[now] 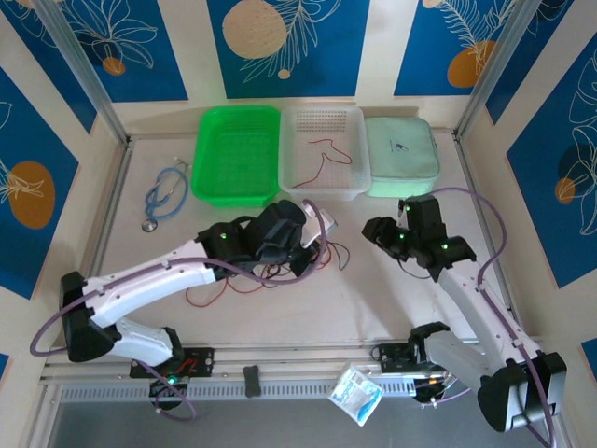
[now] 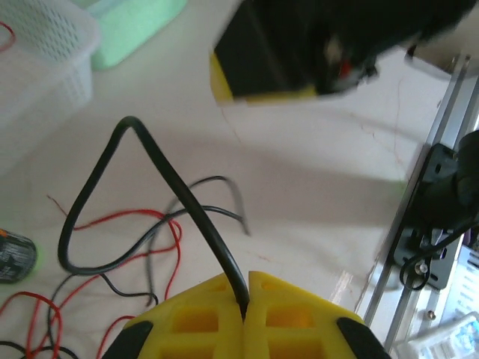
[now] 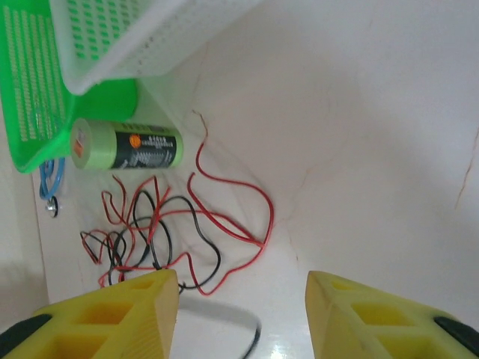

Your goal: Untangle the cables

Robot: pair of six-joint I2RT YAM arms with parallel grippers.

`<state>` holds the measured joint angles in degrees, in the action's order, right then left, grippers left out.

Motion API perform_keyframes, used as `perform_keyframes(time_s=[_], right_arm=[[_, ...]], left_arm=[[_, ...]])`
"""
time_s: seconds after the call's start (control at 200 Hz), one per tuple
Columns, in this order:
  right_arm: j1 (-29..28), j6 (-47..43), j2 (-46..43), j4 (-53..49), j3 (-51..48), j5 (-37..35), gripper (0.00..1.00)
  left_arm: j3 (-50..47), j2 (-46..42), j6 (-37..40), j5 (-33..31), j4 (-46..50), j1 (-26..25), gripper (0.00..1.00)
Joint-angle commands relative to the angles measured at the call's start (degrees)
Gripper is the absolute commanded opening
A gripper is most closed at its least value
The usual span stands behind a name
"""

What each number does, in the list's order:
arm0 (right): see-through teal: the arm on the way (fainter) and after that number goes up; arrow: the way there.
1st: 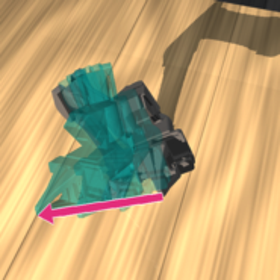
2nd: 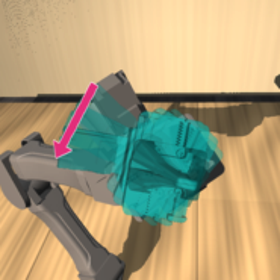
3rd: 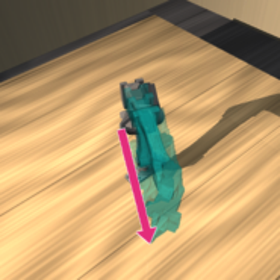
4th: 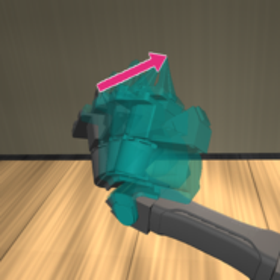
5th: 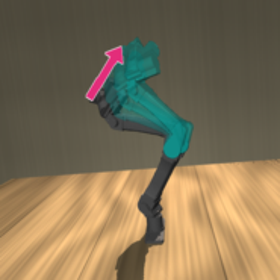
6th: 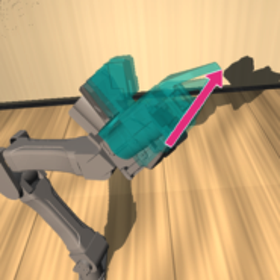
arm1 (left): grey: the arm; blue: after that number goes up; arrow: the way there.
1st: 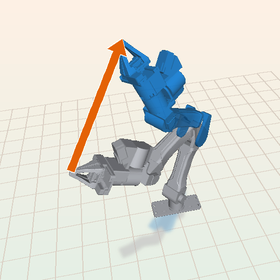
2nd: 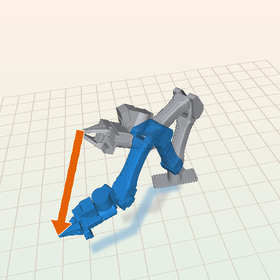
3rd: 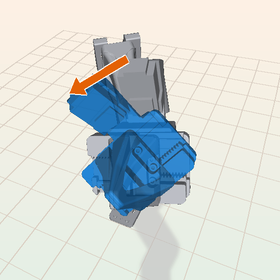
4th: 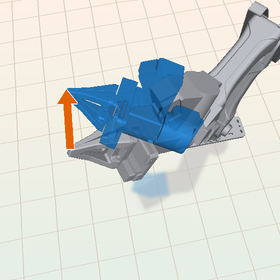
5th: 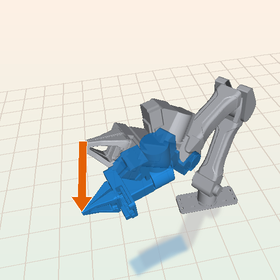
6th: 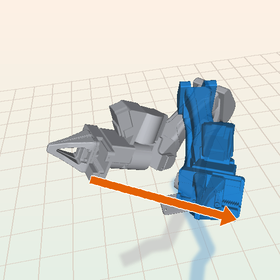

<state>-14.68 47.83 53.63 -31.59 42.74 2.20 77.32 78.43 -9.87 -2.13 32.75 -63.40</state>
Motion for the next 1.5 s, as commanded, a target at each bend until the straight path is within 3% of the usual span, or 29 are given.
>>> perform_keyframes(time_s=[0.0, 0.22, 0.45, 0.695, 1.261, 1.496], right_arm=[[-2.3, 6.1, -1.2, 5.4, -2.9, 2.3, 0.46], [-6.7, 8.8, -0.8, 6.7, -4.4, -0.6, 0.44], [-6.6, -0.4, -1.5, 3.5, -0.4, -0.6, 0.44], [-4.9, -10.0, 1.2, 4.2, 2.3, 5.8, 0.45], [-4.5, -12.8, 9.0, 8.2, 4.2, 17.6, 0.44], [-4.4, -14.1, 12.9, 8.8, 5.9, 18.0, 0.44]], left_arm=[[3.8, 0.6, 1.9, -2.1, 7.5, -0.5, 0.0], [10.4, 1.3, 3.7, -3.6, 8.9, -0.4, 0.0], [12.4, 2.2, 6.2, -5.2, 10.1, -0.5, 0.0], [12.4, 2.3, 6.8, -4.5, 9.8, -0.4, 0.0], [13.2, 1.7, 7.7, -3.2, 8.8, -0.4, 0.0], [13.8, 2.0, 7.7, -1.9, 8.6, -0.4, 0.0]])
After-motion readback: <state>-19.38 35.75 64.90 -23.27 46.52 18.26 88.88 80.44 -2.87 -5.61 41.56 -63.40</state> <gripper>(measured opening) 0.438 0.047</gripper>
